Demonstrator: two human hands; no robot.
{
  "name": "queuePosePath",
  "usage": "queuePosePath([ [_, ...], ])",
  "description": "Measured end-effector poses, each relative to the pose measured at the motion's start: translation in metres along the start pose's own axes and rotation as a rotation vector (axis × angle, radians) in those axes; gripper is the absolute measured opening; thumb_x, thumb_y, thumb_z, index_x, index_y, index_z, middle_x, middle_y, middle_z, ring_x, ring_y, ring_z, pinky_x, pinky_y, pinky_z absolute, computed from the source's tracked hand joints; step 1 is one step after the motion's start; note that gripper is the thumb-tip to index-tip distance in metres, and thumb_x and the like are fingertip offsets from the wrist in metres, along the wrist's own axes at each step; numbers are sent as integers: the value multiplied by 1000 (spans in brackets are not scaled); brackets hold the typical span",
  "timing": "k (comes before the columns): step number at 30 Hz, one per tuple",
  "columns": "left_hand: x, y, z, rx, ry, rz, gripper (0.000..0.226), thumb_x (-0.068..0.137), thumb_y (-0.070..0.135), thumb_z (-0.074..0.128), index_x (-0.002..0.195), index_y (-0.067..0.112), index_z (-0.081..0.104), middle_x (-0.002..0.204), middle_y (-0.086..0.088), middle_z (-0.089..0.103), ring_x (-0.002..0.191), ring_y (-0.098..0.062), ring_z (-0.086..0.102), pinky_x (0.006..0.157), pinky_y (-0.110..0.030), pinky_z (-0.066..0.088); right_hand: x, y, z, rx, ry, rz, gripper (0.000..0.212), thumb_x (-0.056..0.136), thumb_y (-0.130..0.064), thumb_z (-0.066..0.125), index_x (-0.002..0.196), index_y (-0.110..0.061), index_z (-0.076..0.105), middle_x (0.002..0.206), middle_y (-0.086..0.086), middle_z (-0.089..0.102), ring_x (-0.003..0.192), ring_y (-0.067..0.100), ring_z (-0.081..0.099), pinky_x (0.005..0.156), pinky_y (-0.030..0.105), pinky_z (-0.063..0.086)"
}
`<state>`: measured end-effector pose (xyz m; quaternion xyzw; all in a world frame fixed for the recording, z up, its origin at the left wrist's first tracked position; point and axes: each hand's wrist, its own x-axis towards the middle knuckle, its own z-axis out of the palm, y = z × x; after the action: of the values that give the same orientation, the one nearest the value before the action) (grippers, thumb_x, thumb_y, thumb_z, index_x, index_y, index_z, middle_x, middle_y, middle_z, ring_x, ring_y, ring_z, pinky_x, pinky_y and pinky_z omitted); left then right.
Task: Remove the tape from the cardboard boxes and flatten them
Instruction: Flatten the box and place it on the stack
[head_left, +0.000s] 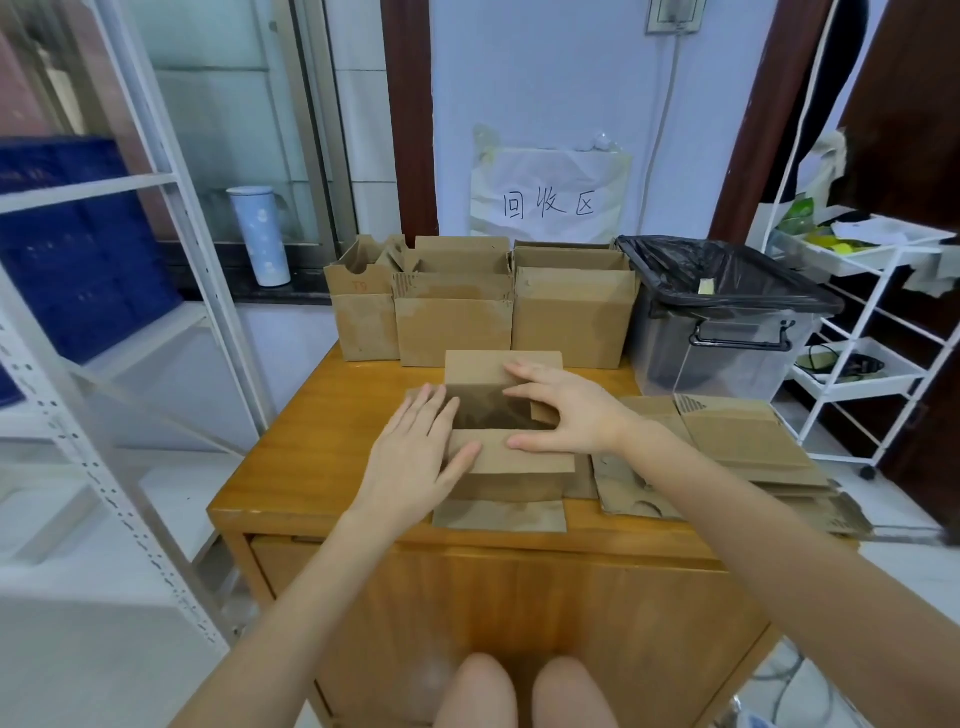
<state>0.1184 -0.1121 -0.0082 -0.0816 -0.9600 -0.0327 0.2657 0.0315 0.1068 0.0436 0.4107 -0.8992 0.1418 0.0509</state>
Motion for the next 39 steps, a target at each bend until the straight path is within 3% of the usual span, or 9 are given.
queuePosePath([
  [2,-3,0,1,-51,23,-12,78,94,63,16,140,7,47,149,-8,41,143,-20,30,116,-31,18,2,-5,-2,-189,55,-136,78,82,-71,41,137,-17,52,154,1,34,144,13,25,117,34,25],
  [6,-4,2,1,-51,15,-35,73,95,60,23,133,7,56,139,-8,53,136,-20,42,112,-33,28,3,-19,5,-445,120,-431,53,94,-41,37,124,-6,63,132,11,60,127,25,52,108,40,37],
  [11,-3,2,-2,-29,3,-33,74,97,59,20,130,6,58,136,-9,57,133,-23,46,110,-35,31,-6,-23,16,-517,95,-302,54,96,-41,31,125,-9,63,118,8,68,115,24,62,105,43,41],
  [19,-4,-1,0,-25,-12,-22,78,97,60,14,132,5,56,138,-10,54,135,-23,44,112,-37,31,-33,-10,2,-623,308,-46,53,95,-40,32,115,-8,69,112,12,70,110,27,63,106,46,39],
  [23,-2,-1,3,-18,16,-16,74,98,58,18,129,4,59,135,-11,57,132,-24,47,111,-38,32,-56,3,17,-552,193,108,66,100,-49,16,130,-9,58,131,12,60,125,26,54,112,45,28],
  [27,-3,0,2,-25,27,-8,73,98,57,20,128,3,59,135,-11,57,132,-24,47,111,-39,34,-69,2,30,-264,176,194,82,91,-62,-6,152,-16,22,158,-1,18,147,12,16,120,31,9],
  [32,-1,0,5,-29,23,-11,73,97,57,19,131,4,57,137,-10,55,135,-23,44,113,-37,30,-71,-9,43,93,196,301,59,101,-45,20,154,-23,7,160,-11,4,144,-2,2,119,24,8],
  [36,-1,-2,3,-28,3,-6,77,96,61,12,139,9,49,145,-7,48,141,-20,35,117,-35,20,-71,-8,41,77,200,311,59,101,-46,22,154,-22,9,160,-10,2,144,-1,0,120,28,8],
  [39,-2,-4,-9,-61,87,0,64,99,57,13,149,22,32,154,0,31,147,-16,16,121,-36,4,-78,-11,37,154,336,330,59,101,-47,21,153,-23,5,159,-9,1,145,0,2,118,25,10],
])
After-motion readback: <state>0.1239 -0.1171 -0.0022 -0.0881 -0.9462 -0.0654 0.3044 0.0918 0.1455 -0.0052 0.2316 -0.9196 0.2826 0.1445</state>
